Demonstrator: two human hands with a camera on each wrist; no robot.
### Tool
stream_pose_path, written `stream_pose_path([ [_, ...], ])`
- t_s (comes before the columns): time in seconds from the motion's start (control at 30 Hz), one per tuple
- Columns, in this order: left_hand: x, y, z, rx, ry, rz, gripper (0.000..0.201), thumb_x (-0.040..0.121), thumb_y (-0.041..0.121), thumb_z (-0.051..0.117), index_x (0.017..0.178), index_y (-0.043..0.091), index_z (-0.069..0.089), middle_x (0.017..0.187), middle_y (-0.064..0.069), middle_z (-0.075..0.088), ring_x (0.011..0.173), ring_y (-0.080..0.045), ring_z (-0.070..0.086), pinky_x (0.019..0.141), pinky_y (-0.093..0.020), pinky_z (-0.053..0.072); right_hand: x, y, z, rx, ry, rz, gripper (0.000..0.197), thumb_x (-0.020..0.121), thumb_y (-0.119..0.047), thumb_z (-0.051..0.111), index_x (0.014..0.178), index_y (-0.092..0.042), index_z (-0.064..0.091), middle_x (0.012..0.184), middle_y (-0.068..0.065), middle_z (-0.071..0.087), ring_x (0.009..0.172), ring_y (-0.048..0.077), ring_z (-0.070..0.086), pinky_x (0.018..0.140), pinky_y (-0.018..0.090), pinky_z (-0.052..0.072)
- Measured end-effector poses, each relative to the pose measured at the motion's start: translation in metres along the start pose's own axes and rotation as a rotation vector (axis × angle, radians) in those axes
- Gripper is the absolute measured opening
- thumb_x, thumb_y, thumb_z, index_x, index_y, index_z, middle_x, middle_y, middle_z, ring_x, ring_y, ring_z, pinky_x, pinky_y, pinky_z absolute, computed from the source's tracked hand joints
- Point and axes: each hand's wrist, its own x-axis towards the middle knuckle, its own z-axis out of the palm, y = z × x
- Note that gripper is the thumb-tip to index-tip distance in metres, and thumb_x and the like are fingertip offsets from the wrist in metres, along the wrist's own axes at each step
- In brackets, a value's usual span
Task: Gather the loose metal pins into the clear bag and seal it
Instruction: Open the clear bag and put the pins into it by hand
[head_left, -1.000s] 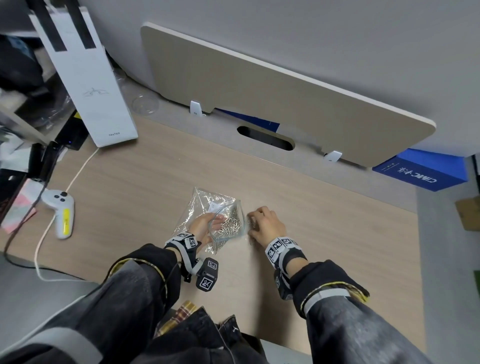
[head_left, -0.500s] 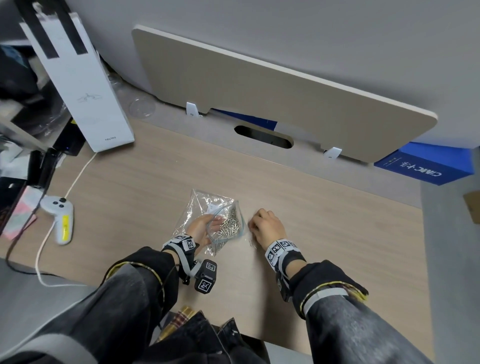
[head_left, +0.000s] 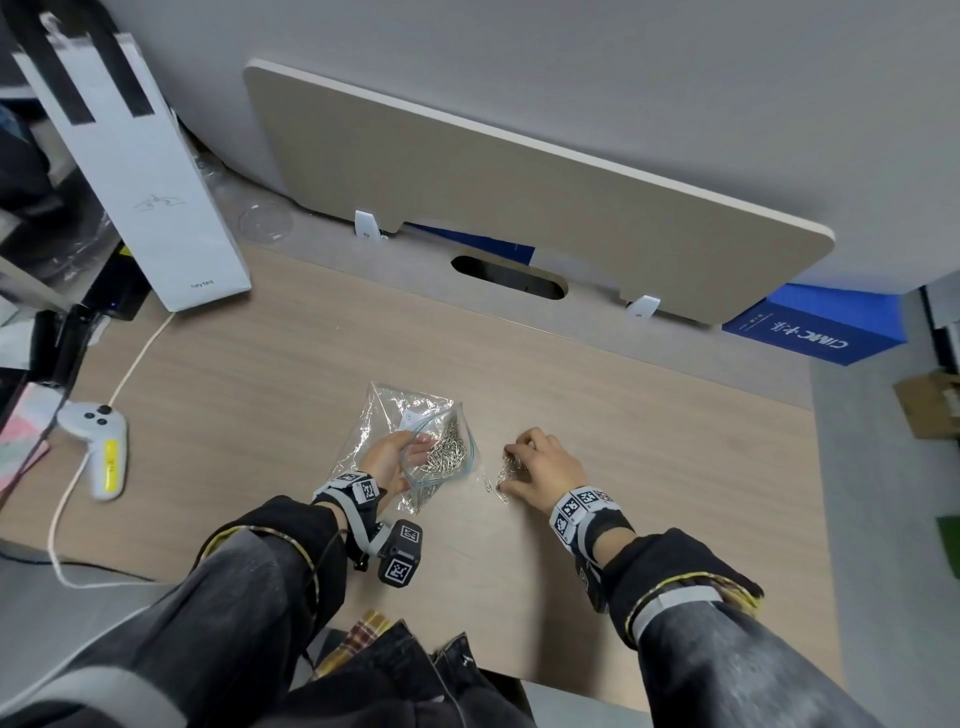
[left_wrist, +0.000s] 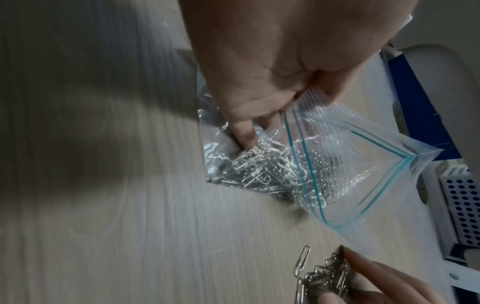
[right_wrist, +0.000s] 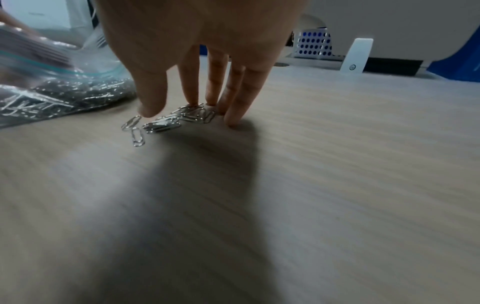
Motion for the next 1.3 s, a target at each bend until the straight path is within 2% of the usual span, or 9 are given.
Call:
stream_pose_path([
  [0.13,0.003,-0.002,-0.001,0.006,0.005,-0.001,0.029,0.096,0.025,0.044,0.108,0.007,0.063,0.113,-0.021,0.064,0.104,-0.026,0.061,0.085,-0.042,0.048,-0.005,-0.004,0.004,-0.077,-0.022,-0.04,0.063,0.079,-0.049,0.067,0.128,-0.015,0.051,0.128,0.002,0.043,0.117,0.024,0.042,0.084,0.038,0.049],
  [0.23,0.007,-0.003,-0.003,0.003,-0.001,-0.017,0.03,0.096,0.026,0.043,0.106,0.008,0.064,0.088,-0.005,0.067,0.125,-0.037,0.052,0.091,-0.046,0.044,-0.008,-0.008,0.009,-0.091,0.018,-0.047,0.051,0.082,-0.043,0.065,0.123,-0.013,0.055,0.126,0.003,0.046,0.115,0.024,0.044,0.081,0.037,0.049],
  [0.33,0.006,-0.002,-0.004,0.004,-0.006,-0.018,0.03,0.097,0.026,0.043,0.107,0.007,0.064,0.082,0.0,0.065,0.132,-0.041,0.044,0.099,-0.05,0.042,-0.007,-0.011,0.01,-0.082,0.029,-0.063,0.044,0.085,-0.039,0.064,0.119,-0.012,0.058,0.124,0.003,0.048,0.114,0.026,0.046,0.079,0.037,0.048],
  [0.57,0.0,0.001,0.0,-0.003,0.015,-0.019,0.03,0.097,0.025,0.044,0.109,0.005,0.063,0.11,-0.009,0.067,0.116,-0.029,0.057,0.102,-0.053,0.042,-0.007,-0.013,0.01,-0.092,0.017,-0.081,0.044,0.086,-0.04,0.062,0.12,-0.012,0.058,0.123,0.003,0.048,0.113,0.024,0.046,0.077,0.035,0.046],
  [0.7,-0.003,0.004,0.002,-0.019,0.016,-0.03,0.035,0.097,0.024,0.043,0.118,0.001,0.06,0.111,-0.008,0.066,0.112,-0.026,0.057,0.081,-0.039,0.049,-0.005,-0.015,0.008,-0.062,0.047,-0.068,0.032,0.091,-0.028,0.057,0.117,-0.01,0.061,0.121,0.006,0.052,0.112,0.026,0.048,0.079,0.035,0.047],
  [0.77,-0.005,0.005,0.002,-0.014,0.016,-0.026,0.036,0.097,0.024,0.043,0.119,0.0,0.059,0.113,-0.009,0.066,0.108,-0.024,0.059,0.078,-0.038,0.049,-0.004,-0.016,0.008,-0.047,0.058,-0.066,0.029,0.092,-0.025,0.056,0.114,-0.009,0.063,0.119,0.007,0.053,0.111,0.027,0.05,0.078,0.035,0.047],
  [1.03,-0.005,0.005,0.001,-0.009,0.008,-0.014,0.036,0.097,0.023,0.043,0.119,-0.001,0.059,0.118,-0.011,0.064,0.111,-0.026,0.056,0.088,-0.043,0.047,0.002,-0.015,0.004,-0.038,0.07,-0.079,0.022,0.089,-0.013,0.053,0.107,-0.008,0.065,0.111,0.01,0.058,0.103,0.031,0.055,0.076,0.038,0.048],
  [1.2,-0.002,0.003,0.0,0.001,0.016,-0.015,0.028,0.097,0.025,0.043,0.106,0.008,0.064,0.114,-0.009,0.066,0.106,-0.024,0.058,0.102,-0.052,0.041,0.007,-0.016,0.0,-0.083,0.03,-0.074,0.023,0.087,-0.009,0.051,0.106,-0.007,0.063,0.109,0.011,0.057,0.101,0.033,0.056,0.075,0.039,0.048],
  [1.3,-0.002,0.002,0.0,0.004,0.018,-0.017,0.029,0.096,0.025,0.045,0.109,0.006,0.063,0.116,-0.011,0.066,0.106,-0.025,0.058,0.102,-0.053,0.042,0.01,-0.022,-0.006,-0.097,-0.001,-0.067,0.026,0.088,-0.011,0.047,0.109,-0.006,0.061,0.112,0.012,0.058,0.103,0.032,0.056,0.076,0.037,0.046],
])
